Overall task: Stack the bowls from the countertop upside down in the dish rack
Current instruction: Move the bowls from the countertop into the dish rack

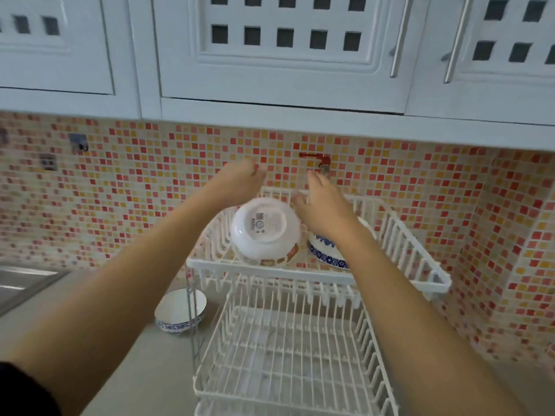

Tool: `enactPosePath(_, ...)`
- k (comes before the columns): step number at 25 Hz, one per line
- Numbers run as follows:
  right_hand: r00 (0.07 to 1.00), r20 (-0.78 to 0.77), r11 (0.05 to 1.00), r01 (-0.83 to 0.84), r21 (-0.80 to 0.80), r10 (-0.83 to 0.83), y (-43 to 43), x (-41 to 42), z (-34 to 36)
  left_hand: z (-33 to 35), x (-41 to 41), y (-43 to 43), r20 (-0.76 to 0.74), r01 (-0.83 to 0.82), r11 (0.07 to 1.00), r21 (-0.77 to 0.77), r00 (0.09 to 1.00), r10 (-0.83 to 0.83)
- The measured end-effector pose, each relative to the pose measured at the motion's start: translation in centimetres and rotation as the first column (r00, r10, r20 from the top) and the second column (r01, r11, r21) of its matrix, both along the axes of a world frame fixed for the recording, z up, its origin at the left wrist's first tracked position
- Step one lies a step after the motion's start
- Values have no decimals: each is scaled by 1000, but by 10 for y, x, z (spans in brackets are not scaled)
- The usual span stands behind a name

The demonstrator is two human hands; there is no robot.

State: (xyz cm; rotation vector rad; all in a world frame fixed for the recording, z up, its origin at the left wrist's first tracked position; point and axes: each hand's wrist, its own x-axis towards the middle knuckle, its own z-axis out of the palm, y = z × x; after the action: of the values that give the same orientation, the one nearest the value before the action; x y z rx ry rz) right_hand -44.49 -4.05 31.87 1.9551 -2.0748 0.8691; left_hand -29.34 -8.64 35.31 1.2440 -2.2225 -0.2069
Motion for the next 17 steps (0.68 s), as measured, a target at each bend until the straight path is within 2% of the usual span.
enactPosePath(4, 959, 224, 983, -154, -97, 172, -34, 125, -18, -12, 114, -27, 26, -202, 978, 55, 979, 201)
enactPosePath(8, 923, 305, 972, -227, -65, 236, -79, 224, -47, -39, 200, -61, 121, -388, 916, 104, 919, 376)
enactPosePath(11, 904, 390, 968, -232, 99, 176, -120, 274, -89, -78, 250, -95, 190, -485, 851, 200, 872, 452)
enactPosePath(17, 854, 510, 851, -187, 490, -106, -179, 329, -216, -180, 311, -159, 333, -490, 776, 399, 865, 375)
